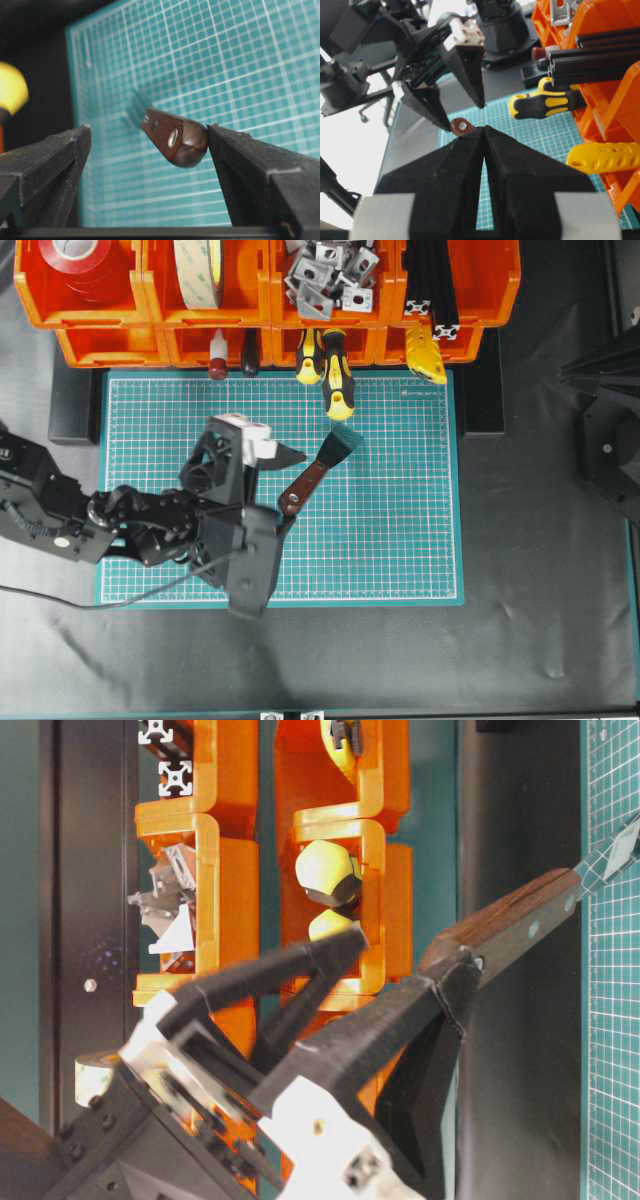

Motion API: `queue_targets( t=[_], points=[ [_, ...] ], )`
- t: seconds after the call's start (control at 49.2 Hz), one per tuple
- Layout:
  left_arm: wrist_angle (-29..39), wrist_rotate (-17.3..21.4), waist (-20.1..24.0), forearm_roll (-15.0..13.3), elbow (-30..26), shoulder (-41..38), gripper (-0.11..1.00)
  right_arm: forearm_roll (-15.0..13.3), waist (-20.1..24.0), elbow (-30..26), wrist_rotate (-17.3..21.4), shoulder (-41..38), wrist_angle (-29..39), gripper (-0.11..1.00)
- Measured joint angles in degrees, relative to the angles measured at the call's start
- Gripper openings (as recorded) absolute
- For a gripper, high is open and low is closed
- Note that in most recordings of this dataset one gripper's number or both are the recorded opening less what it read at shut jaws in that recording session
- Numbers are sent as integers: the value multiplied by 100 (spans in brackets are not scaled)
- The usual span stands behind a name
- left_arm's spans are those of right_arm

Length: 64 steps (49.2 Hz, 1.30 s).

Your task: Pick scraper from container rack with left arm.

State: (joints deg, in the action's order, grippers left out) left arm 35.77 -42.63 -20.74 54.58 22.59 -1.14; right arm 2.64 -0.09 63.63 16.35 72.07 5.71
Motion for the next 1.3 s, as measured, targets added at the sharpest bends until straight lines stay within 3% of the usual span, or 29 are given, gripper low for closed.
queue_targets(
  t=[0.102,0.203,0.63,0.711,0.955,1.158,1.301],
  points=[
    [167,-1292,-97,-9,62,0,90,-9,0,0,-9,0,0,-1],
    [220,-2188,-141,0,202,26,90,0,0,0,-9,0,0,-1],
    [18,-4166,-185,-9,1143,765,90,0,0,97,0,-105,-70,-1],
    [-237,-4315,-211,-9,1301,923,90,-9,-9,114,-9,-132,-105,-1],
    [-940,-4298,-475,0,1705,1608,88,0,0,123,0,-158,-149,-1],
    [-1195,-3885,-879,0,2153,2839,86,-9,0,123,-9,-158,-149,-1],
    [-1204,-3516,-879,0,2399,3814,84,-9,0,132,-9,-167,-149,-1]
  ],
)
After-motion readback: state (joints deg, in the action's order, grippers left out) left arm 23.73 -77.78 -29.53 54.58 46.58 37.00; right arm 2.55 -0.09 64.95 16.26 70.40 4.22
